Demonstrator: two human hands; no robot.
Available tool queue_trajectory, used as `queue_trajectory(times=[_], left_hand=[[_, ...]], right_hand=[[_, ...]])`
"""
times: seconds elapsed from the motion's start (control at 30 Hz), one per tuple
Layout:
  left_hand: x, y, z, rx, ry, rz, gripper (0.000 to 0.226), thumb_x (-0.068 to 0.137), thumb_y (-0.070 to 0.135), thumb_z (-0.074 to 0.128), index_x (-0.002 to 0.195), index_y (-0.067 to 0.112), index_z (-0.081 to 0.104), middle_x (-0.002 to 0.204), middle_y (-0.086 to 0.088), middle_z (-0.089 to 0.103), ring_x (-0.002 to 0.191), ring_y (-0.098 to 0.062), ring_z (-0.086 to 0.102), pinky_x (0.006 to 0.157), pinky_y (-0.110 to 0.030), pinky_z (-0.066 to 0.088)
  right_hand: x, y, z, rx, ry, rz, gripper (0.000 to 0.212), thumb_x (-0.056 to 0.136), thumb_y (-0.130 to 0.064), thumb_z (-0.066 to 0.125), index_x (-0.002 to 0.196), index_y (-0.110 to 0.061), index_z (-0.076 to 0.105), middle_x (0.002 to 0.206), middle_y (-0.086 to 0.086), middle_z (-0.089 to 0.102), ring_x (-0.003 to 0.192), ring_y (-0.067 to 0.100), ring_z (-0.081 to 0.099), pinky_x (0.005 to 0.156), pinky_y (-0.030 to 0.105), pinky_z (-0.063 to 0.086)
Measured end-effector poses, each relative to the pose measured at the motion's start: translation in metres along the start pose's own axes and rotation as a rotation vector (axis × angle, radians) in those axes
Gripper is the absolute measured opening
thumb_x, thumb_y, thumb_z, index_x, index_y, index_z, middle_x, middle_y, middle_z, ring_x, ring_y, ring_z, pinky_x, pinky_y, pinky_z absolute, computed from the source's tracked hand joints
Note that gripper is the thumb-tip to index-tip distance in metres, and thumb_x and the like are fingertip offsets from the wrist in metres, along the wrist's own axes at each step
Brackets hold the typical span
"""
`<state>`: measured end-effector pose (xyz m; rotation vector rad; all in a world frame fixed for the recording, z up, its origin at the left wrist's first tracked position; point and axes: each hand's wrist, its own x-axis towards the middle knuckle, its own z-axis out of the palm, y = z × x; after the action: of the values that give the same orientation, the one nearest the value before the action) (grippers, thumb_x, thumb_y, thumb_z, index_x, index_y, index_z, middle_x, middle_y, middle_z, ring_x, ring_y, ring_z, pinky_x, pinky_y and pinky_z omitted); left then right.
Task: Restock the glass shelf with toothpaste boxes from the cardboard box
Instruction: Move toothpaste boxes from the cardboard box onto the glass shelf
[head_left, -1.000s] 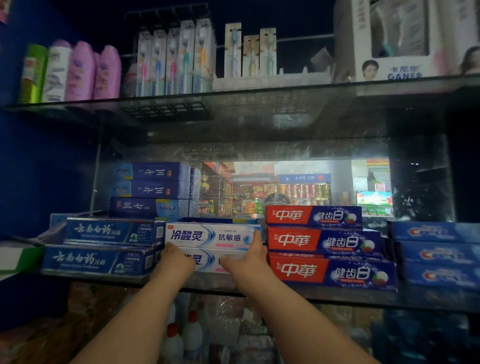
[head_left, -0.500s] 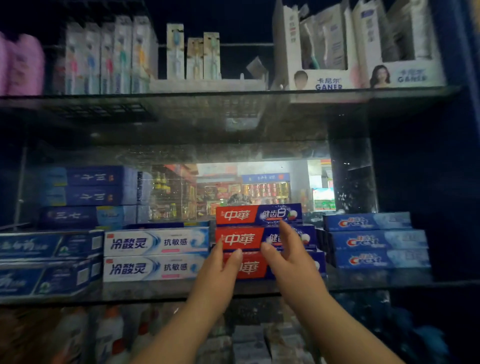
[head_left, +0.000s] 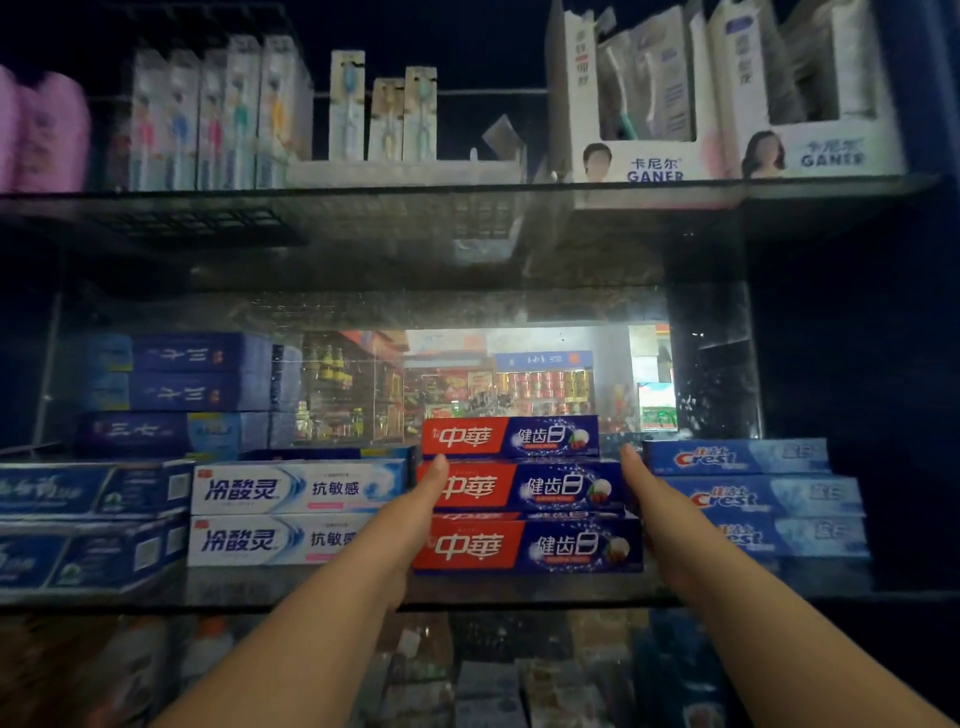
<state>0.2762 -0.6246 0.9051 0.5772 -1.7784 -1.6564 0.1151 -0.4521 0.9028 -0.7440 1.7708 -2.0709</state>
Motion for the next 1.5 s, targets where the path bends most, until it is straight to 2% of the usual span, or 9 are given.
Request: queue_trajectory(times=[0.07, 0.27, 0.5, 0.77, 0.9, 1.03, 1.23, 1.4, 1.5], left_hand=[[0.008, -0.002, -0.003, -0.056, 0.005, -0.025, 0.049, 0.087, 0.061, 0.048, 0.107, 0.019, 0.065, 0.098, -0.008, 0.075, 0.090, -0.026, 0.070, 0.073, -0.036, 0.054], [0.030, 0.000, -0.002, -0.173, 0.013, -0.055, 0.056, 0.083, 0.064, 0.052, 0.107, 0.016, 0.066, 0.090, -0.013, 0.076, 0.085, -0.032, 0.072, 0.075, -0.046, 0.057], [0.037, -0.004, 0.004, -0.126, 0.033, -0.020, 0.049, 0.082, 0.064, 0.053, 0.094, 0.018, 0.065, 0.067, -0.006, 0.075, 0.067, -0.025, 0.072, 0.059, -0.035, 0.054], [0.041, -0.008, 0.009, -0.058, 0.029, -0.015, 0.050, 0.084, 0.064, 0.051, 0.098, 0.018, 0.065, 0.074, -0.006, 0.076, 0.074, -0.025, 0.072, 0.066, -0.035, 0.056], [0.043, -0.013, 0.011, -0.037, 0.058, -0.015, 0.072, 0.075, 0.072, 0.057, 0.123, 0.018, 0.056, 0.098, -0.008, 0.074, 0.081, -0.025, 0.074, 0.071, -0.038, 0.060], [0.042, -0.011, 0.009, -0.062, 0.039, -0.035, 0.066, 0.077, 0.069, 0.057, 0.121, 0.021, 0.057, 0.097, -0.006, 0.075, 0.081, -0.024, 0.074, 0.072, -0.038, 0.060], [0.049, -0.019, 0.011, 0.001, 0.111, -0.001, 0.090, 0.064, 0.076, 0.061, 0.132, 0.021, 0.044, 0.105, -0.005, 0.070, 0.086, -0.024, 0.072, 0.079, -0.044, 0.059], [0.046, -0.019, 0.010, 0.032, 0.107, 0.025, 0.069, 0.074, 0.063, 0.064, 0.126, 0.020, 0.048, 0.104, -0.003, 0.069, 0.088, -0.022, 0.070, 0.084, -0.042, 0.058], [0.047, -0.018, 0.007, -0.015, 0.069, 0.002, 0.071, 0.076, 0.057, 0.067, 0.132, 0.019, 0.043, 0.106, -0.004, 0.068, 0.088, -0.022, 0.070, 0.081, -0.040, 0.059]], right_hand=[[0.010, -0.001, 0.001, 0.093, 0.001, 0.055, 0.059, 0.084, -0.068, 0.049, 0.107, -0.016, 0.067, 0.095, 0.011, 0.075, 0.088, 0.033, 0.072, 0.083, 0.054, 0.056], [0.029, 0.001, 0.005, 0.144, 0.019, 0.099, 0.069, 0.079, -0.075, 0.046, 0.107, -0.015, 0.067, 0.092, 0.014, 0.075, 0.085, 0.036, 0.072, 0.081, 0.058, 0.055], [0.034, 0.004, 0.006, 0.090, 0.008, 0.080, 0.069, 0.080, -0.075, 0.044, 0.108, -0.015, 0.064, 0.090, 0.013, 0.076, 0.082, 0.034, 0.073, 0.077, 0.050, 0.058], [0.034, 0.004, 0.009, 0.080, 0.016, 0.065, 0.069, 0.079, -0.074, 0.048, 0.109, -0.015, 0.064, 0.086, 0.012, 0.076, 0.077, 0.033, 0.074, 0.074, 0.048, 0.059], [0.036, 0.006, 0.008, 0.086, 0.034, 0.039, 0.065, 0.080, -0.072, 0.049, 0.107, -0.014, 0.064, 0.082, 0.012, 0.076, 0.077, 0.033, 0.073, 0.076, 0.050, 0.058], [0.036, 0.005, 0.009, 0.088, 0.029, 0.038, 0.064, 0.081, -0.070, 0.049, 0.104, -0.013, 0.065, 0.082, 0.014, 0.076, 0.080, 0.035, 0.073, 0.082, 0.054, 0.056], [0.037, 0.006, 0.008, 0.080, 0.058, 0.032, 0.064, 0.081, -0.069, 0.050, 0.103, -0.010, 0.065, 0.080, 0.016, 0.075, 0.080, 0.037, 0.071, 0.080, 0.052, 0.056], [0.036, 0.007, 0.011, 0.107, 0.063, 0.030, 0.067, 0.079, -0.068, 0.053, 0.107, -0.008, 0.064, 0.090, 0.022, 0.073, 0.084, 0.039, 0.070, 0.074, 0.050, 0.057], [0.036, 0.007, 0.011, 0.115, 0.072, 0.019, 0.064, 0.081, -0.066, 0.053, 0.103, -0.008, 0.064, 0.080, 0.020, 0.074, 0.078, 0.037, 0.070, 0.067, 0.045, 0.057]])
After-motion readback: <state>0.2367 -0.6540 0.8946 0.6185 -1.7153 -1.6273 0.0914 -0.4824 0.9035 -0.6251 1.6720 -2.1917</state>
